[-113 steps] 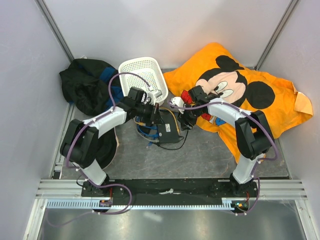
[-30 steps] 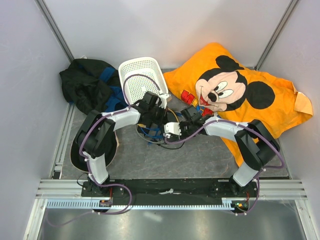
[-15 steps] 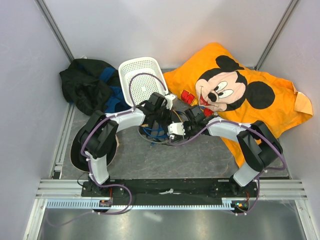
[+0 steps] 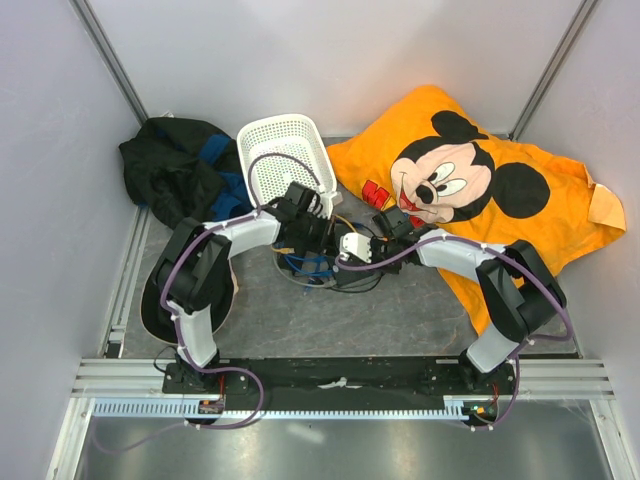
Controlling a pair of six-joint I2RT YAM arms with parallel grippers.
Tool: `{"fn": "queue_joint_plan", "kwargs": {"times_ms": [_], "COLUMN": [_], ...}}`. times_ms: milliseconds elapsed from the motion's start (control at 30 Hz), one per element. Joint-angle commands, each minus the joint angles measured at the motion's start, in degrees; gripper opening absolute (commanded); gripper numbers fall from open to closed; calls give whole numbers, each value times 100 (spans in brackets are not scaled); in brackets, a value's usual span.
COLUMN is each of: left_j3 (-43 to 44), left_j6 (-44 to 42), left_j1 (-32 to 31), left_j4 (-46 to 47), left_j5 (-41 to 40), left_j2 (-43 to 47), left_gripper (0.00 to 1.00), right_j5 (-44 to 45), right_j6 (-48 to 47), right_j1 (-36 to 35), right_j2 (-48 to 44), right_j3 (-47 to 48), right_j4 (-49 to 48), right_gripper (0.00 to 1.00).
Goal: Pull the plug from the switch port
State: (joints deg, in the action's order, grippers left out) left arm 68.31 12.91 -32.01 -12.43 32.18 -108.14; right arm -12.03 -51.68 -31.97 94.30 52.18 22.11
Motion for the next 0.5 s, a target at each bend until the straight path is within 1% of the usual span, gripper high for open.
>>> {"fn": "queue_joint_plan", "kwargs": {"times_ms": [0, 200, 267, 367, 400, 467], "left_j3": [-388, -880, -1126, -1346, -1373, -1400], "left_j6": [362, 274, 256, 151, 99, -77], "left_j1": [-33, -51, -51, -42, -34, 2], "left_j4": [231, 214, 179, -5, -75, -198], "left_j5": [358, 508, 351, -97, -333, -537], "left_j2": [258, 539, 661, 820, 838, 952], "left_gripper": [2, 2, 2, 2, 2, 2], "right_j5": [-212, -220, -325, -396, -405, -423], "right_j6": [440, 360, 413, 431, 422, 404], "right_j1": [6, 24, 6, -81, -117, -239], "right_j2": [176, 220, 212, 255, 255, 255], "right_j3": [-33, -59, 28, 81, 73, 55], "right_j4": [523, 461, 452, 452, 461, 444], "right_gripper": [0, 0, 0, 0, 0, 0]}}
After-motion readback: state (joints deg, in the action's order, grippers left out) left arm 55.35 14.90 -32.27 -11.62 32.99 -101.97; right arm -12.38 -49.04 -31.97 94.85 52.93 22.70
